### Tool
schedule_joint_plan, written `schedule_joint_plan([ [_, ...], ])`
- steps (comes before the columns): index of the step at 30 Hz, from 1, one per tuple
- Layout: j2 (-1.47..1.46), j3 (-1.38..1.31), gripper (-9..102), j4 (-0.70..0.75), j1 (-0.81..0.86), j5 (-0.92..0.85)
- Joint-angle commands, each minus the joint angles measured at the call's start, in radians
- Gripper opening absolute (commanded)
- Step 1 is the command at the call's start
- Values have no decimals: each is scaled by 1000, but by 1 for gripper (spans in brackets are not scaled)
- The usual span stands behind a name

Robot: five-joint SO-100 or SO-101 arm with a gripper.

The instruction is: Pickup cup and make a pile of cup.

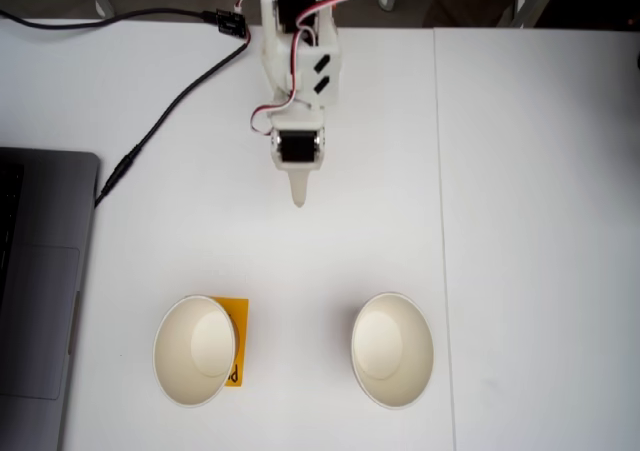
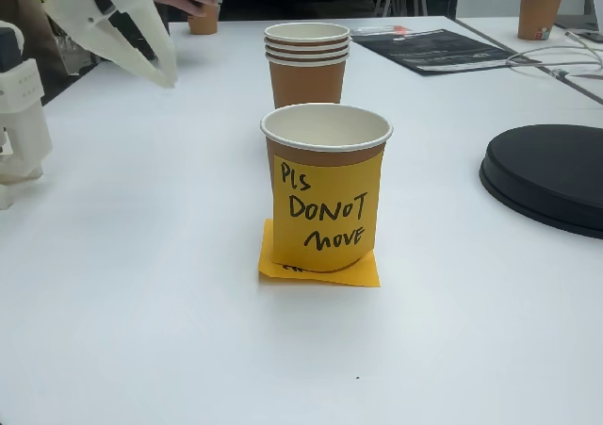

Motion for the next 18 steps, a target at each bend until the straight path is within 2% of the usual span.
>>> schedule_joint_plan([
  [1, -115, -222, -7, 2, 8, 8],
  [18, -408, -635, -7, 2, 6, 8],
])
